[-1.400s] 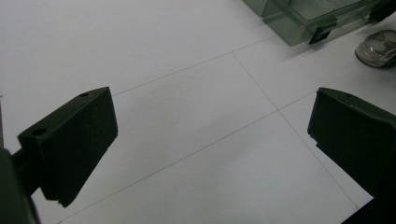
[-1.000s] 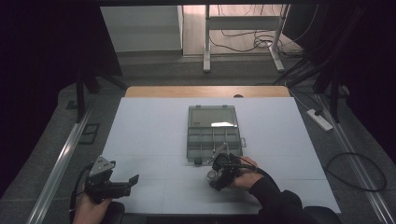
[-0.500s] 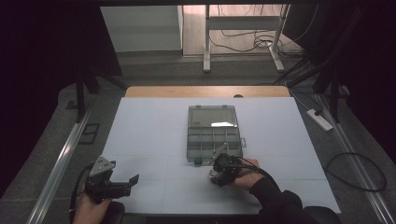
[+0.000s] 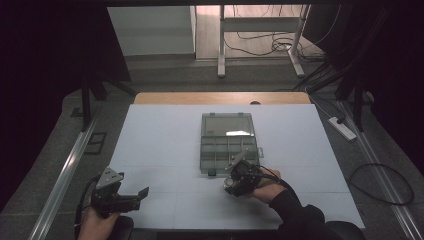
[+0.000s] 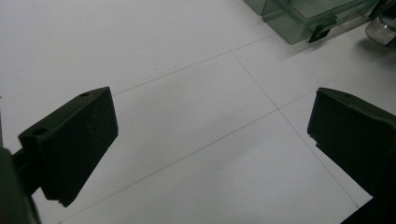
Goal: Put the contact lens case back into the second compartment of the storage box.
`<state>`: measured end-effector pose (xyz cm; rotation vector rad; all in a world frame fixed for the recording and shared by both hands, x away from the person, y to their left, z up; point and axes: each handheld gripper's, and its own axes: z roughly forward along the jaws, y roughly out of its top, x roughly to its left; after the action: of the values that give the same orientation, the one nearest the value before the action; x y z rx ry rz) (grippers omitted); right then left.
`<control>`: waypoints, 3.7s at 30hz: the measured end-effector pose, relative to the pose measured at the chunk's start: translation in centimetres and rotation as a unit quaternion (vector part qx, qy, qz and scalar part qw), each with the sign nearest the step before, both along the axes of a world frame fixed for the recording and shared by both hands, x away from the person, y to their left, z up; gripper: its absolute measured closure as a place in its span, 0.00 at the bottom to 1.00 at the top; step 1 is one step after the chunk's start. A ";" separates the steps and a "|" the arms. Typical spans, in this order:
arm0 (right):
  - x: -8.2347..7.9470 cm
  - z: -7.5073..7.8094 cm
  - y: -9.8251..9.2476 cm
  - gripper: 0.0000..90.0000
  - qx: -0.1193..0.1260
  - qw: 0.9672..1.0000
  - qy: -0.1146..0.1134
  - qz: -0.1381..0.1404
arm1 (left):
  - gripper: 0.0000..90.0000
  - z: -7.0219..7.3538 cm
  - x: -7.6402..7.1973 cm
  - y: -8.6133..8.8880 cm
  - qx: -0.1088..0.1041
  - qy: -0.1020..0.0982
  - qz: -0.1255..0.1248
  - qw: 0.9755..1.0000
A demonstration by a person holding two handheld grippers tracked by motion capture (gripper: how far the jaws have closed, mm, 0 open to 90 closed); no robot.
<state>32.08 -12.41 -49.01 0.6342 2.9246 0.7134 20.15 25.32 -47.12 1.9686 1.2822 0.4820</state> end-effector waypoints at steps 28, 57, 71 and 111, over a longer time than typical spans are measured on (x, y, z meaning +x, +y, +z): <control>1.0 3.3 -0.9 0.55 0.083 0.994 -0.013 -0.064 | 0.02 0.0 0.1 0.0 -0.001 0.002 0.001 1.000; 5.8 3.5 0.4 0.55 0.109 0.981 -0.032 -0.158 | 0.02 0.0 0.1 0.0 -0.002 0.002 0.002 1.000; 7.6 2.8 1.6 0.55 0.108 0.975 -0.048 -0.187 | 0.02 0.0 0.1 0.0 -0.003 0.003 0.003 1.000; 10.3 0.8 4.6 0.54 0.079 0.971 -0.077 -0.214 | 0.02 0.0 0.1 0.1 -0.003 0.002 0.002 1.000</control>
<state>42.33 -7.79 -48.26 1.1217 2.4794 0.8924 20.27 25.38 -47.16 1.9643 1.2894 0.4761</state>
